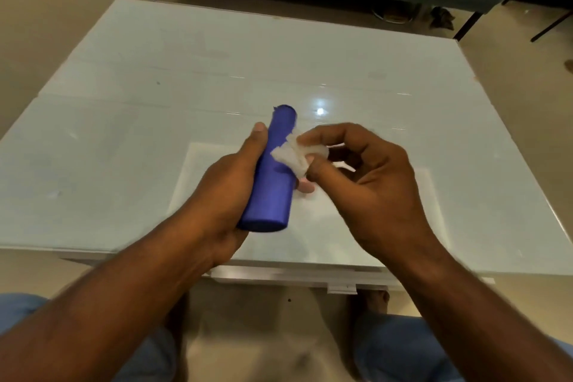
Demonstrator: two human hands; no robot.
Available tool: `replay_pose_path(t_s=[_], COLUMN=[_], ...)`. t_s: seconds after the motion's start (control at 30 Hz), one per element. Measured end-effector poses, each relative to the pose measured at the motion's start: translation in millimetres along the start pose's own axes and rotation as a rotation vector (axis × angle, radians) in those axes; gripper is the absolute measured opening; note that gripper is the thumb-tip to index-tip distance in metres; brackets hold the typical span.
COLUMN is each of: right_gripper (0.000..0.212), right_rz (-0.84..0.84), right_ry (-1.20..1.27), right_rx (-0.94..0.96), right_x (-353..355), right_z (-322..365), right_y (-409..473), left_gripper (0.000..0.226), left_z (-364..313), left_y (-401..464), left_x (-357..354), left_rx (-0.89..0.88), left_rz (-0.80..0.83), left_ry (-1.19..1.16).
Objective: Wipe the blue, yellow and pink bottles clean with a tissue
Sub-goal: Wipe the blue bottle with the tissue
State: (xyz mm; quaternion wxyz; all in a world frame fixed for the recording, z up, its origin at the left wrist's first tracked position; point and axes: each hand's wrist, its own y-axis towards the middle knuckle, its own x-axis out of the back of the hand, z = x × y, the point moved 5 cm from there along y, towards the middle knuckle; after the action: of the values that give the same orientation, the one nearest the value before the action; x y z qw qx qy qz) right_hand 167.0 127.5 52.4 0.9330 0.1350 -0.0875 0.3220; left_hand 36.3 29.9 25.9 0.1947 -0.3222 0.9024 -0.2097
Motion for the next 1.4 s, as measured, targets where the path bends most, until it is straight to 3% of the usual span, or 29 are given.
replay_pose_path(t_s=[0.13,0.37,0.57,0.8,0.97,1.07,1.13,1.27,1.4], right_gripper=[0.016,0.02,0.024,0.019,0.013,0.025,0.036,0.025,0.021], right_rz=[0.169,-0.147,0.135,-0.118,0.034,0.14,0.074,-0.085,-0.019], right_ry=[0.01,-0.023,-0.023,-0.029,-0.029,-0.042,-0.026,-0.018,0.016], right_rx=[0.034,0.025,0.139,0.079,0.134,0.125,0.067,0.04,0.056], right_x=[-18,11,-22,5,-12,-19,-11,10,4], right_z=[2,-1,8,3,8,9,4,-1,-4], right_y=[-8,6,-13,2,-9,-12,-6,6,-2], left_gripper=[0.039,0.041,0.046,0.053,0.045,0.044,0.043,0.044,0.045], left_z=[-3,0,-13,0,-4,-5,-3,4,2], left_y=[3,-8,3,-3,5,9,8,4,7], left_x=[11,-9,13,-2,10,17,12,-2,2], left_rx=[0.033,-0.05,-0.079,-0.114,-0.119,-0.115,-0.14,-0.128,-0.116], left_rz=[-0.067,0.108,-0.101,0.056,-0.086,-0.132,-0.096,0.038,-0.004], left_ry=[-0.181,0.181,0.074,0.343,0.181,0.127,0.216,0.308,0.268])
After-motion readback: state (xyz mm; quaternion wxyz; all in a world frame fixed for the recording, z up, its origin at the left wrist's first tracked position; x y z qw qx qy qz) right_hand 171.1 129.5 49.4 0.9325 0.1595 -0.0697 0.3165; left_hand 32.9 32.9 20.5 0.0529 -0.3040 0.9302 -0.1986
